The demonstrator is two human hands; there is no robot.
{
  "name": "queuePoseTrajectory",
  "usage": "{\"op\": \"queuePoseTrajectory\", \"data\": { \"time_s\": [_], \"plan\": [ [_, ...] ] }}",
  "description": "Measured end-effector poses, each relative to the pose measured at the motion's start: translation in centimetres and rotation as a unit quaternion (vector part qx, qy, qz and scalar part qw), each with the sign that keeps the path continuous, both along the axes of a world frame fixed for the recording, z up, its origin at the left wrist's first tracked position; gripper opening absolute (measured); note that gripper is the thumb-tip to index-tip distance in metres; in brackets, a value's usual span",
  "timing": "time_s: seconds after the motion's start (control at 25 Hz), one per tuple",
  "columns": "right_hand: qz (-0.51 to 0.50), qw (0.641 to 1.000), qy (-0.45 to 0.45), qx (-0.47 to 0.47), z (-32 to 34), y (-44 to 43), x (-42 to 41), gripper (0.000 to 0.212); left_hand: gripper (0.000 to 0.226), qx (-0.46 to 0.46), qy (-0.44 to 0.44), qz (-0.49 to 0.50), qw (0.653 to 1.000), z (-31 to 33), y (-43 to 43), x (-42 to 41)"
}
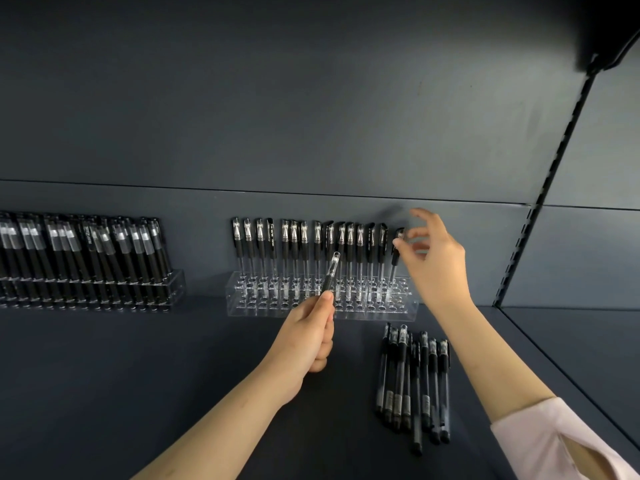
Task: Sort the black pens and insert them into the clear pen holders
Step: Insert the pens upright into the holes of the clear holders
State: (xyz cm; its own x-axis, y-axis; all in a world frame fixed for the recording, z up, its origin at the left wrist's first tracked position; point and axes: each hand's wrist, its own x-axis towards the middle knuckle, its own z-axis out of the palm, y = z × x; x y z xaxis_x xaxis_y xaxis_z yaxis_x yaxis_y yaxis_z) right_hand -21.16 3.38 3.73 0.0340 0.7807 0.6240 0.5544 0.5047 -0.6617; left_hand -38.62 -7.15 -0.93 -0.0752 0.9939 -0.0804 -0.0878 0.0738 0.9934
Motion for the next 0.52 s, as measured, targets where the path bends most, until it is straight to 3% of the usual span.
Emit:
{"op": "queuePoseTrajectory", "data": {
  "time_s": [0.12,0.2,0.32,0.52],
  "plan": [
    [0.024,1.0,-0.001,0.007,0.5,-1.5,0.1,0.022,0.035,0.007,-0.003,-0.013,1.0,0.0,0.0,0.0],
    [0.11,0.992,-0.011,-0.063,0.9,-3.0,0.0,0.013,0.034,0.011,0.001,-0.033,0.999,0.1,-0.1,0.1],
    [0.233,0.957,0.034,-0.169,0.9,-4.9,-0.1,0.016,0.033,0.017,0.028,-0.058,0.998,0.2,-0.4,0.5],
    [0.321,0.897,0.175,-0.249,0.3,-4.9,-0.4,0.026,0.033,0.042,0.064,-0.112,0.991,0.1,-0.8,0.8]
  ]
}}
